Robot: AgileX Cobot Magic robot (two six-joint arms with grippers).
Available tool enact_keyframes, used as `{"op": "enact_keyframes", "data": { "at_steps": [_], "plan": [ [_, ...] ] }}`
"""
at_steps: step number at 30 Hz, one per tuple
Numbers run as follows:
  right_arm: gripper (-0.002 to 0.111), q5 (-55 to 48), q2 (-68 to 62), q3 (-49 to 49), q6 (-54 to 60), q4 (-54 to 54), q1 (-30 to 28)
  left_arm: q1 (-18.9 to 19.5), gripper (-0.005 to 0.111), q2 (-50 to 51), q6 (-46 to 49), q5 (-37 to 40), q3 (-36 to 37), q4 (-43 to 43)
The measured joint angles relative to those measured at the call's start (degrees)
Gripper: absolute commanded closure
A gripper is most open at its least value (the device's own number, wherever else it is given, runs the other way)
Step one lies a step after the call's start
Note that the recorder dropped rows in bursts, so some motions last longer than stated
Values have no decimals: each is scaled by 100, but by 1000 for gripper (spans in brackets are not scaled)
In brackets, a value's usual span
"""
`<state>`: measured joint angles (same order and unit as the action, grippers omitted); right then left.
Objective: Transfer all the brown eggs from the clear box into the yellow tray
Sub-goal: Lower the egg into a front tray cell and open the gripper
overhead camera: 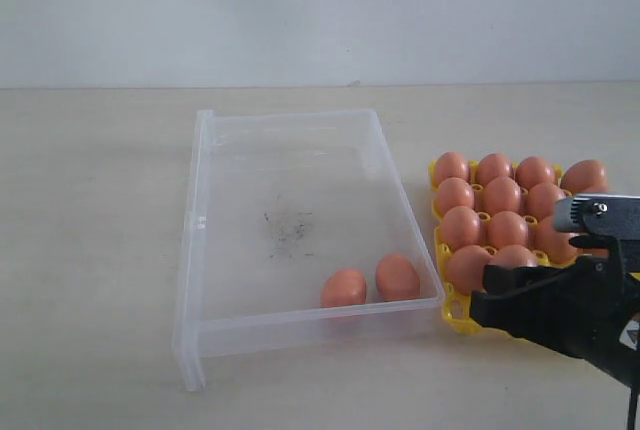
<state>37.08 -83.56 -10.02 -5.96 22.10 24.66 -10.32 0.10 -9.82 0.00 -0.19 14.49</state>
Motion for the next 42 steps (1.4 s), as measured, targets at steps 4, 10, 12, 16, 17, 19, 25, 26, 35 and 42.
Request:
{"op": "enact_keyframes", "data": {
  "at_steps": [4, 10, 12, 16, 17, 19, 25, 26, 35, 42],
  "plan": [
    [109, 202, -205, -90, 144, 203, 0, 0, 103, 0, 0, 0, 0, 0],
    [109, 324, -264, -90, 378, 391, 0, 0, 103, 0, 0, 0, 0, 0],
    [109, 348, -264, -66, 515, 507, 0, 0, 103, 0, 0, 0, 0, 0],
    [109, 463, -276, 31, 746, 734, 0, 0, 103, 0, 0, 0, 0, 0],
    [109, 475, -276, 40, 756, 734, 0, 0, 103, 0, 0, 0, 0, 0],
    [109, 499, -276, 40, 792, 734, 0, 0, 103, 0, 0, 0, 0, 0],
    [109, 753, -286, 40, 837, 724, -189, 0, 103, 0, 0, 0, 0, 0],
    [109, 768, -285, 40, 837, 669, -246, 0, 103, 0, 0, 0, 0, 0],
    [108, 817, -1077, -199, 829, 347, -251, 0, 103, 0, 0, 0, 0, 0],
    [44, 843, -1022, -209, 431, 178, -260, 0, 103, 0, 0, 0, 0, 0]
  ]
}}
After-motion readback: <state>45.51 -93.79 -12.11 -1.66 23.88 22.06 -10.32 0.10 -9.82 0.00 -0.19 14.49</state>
